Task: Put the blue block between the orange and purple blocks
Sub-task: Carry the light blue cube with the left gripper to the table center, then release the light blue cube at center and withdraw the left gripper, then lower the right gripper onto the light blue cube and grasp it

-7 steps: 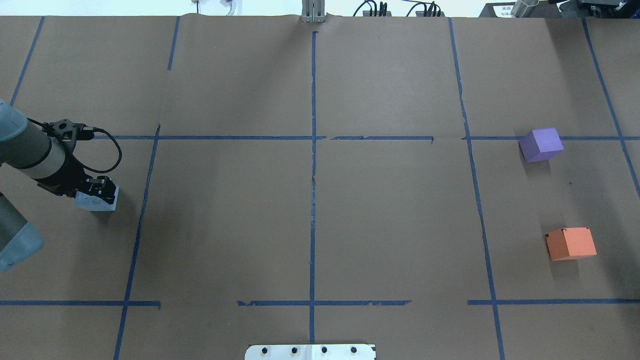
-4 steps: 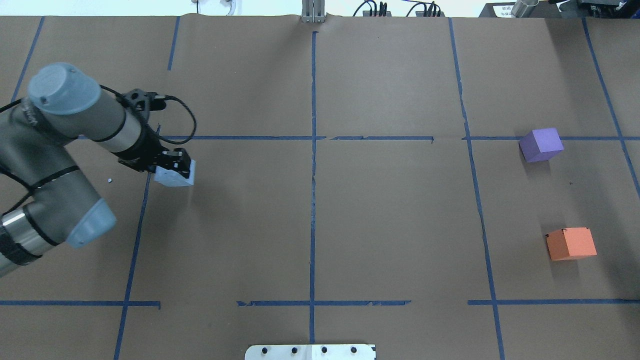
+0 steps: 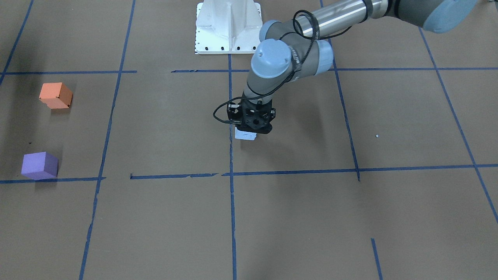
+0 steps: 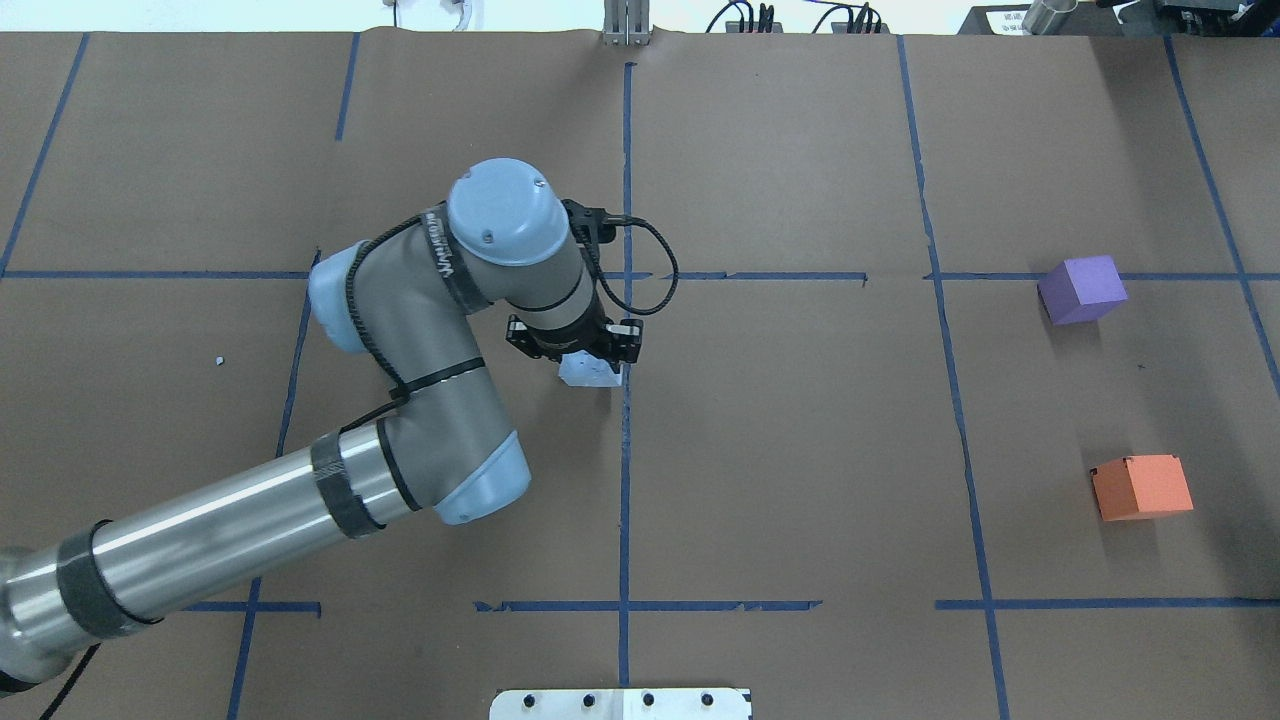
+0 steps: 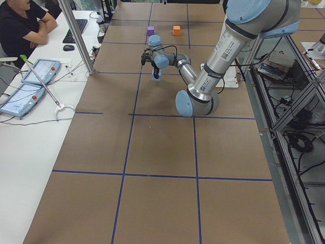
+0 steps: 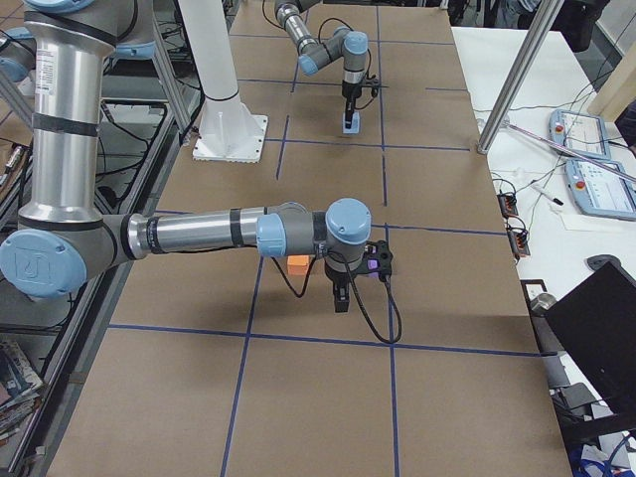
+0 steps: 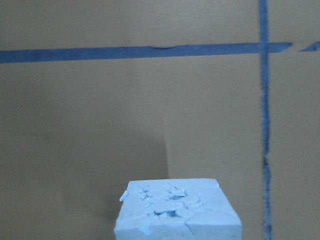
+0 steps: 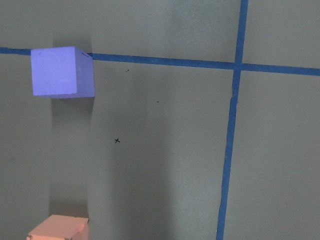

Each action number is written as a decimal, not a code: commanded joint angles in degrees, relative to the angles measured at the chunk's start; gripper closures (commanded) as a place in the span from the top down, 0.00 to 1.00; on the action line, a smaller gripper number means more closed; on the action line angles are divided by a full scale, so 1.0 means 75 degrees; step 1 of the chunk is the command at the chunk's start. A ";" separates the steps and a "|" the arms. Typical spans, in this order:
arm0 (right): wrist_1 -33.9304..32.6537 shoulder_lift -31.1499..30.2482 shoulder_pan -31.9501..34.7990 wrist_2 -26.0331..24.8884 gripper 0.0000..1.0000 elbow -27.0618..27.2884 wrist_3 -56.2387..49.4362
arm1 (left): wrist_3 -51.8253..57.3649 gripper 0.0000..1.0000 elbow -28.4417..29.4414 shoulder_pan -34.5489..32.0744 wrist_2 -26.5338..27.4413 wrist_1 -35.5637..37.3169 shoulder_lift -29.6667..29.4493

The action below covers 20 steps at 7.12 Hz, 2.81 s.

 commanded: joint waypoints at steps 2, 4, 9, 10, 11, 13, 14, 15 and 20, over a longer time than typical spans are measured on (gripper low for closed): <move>0.0000 0.0029 -0.0035 0.0006 1.00 0.0037 0.0022 | 0.0003 0.46 0.0954 0.0225 0.0230 0.0052 -0.0702; 0.0000 0.0041 -0.0047 0.0006 1.00 0.0037 0.0034 | 0.0003 1.00 0.1003 0.0294 0.0649 0.0041 -0.0750; 0.2052 0.0648 -0.2089 -0.0016 1.00 0.0600 0.3759 | 0.0049 1.00 -0.2338 -0.0676 0.0593 0.0906 0.1080; 0.2642 0.1253 -0.2782 -0.0481 1.00 0.0634 0.5257 | 0.0096 1.00 -0.3346 -0.0956 0.0512 0.0908 0.2075; 0.2648 0.2072 -0.3612 -0.0822 1.00 0.0623 0.6444 | 0.0503 1.00 -0.4029 -0.1458 -0.0173 0.0920 0.2897; 0.2555 0.3851 -0.5546 -0.2365 1.00 0.0054 0.8158 | 0.2105 1.00 -0.4945 -0.2653 -0.1115 0.0908 0.4538; 0.2404 0.4835 -0.6042 -0.2744 1.00 -0.0566 0.8967 | 0.2309 1.00 -0.5124 -0.2774 -0.1118 0.0873 0.4975; 0.2275 0.5866 -0.6453 -0.3269 1.00 -0.1384 0.9416 | 0.2311 1.00 -0.5149 -0.2845 -0.1106 0.0873 0.5061; 0.2016 0.7270 -0.7370 -0.4493 1.00 -0.3113 0.9503 | 0.2300 1.00 -0.5161 -0.2846 -0.1094 0.0861 0.5179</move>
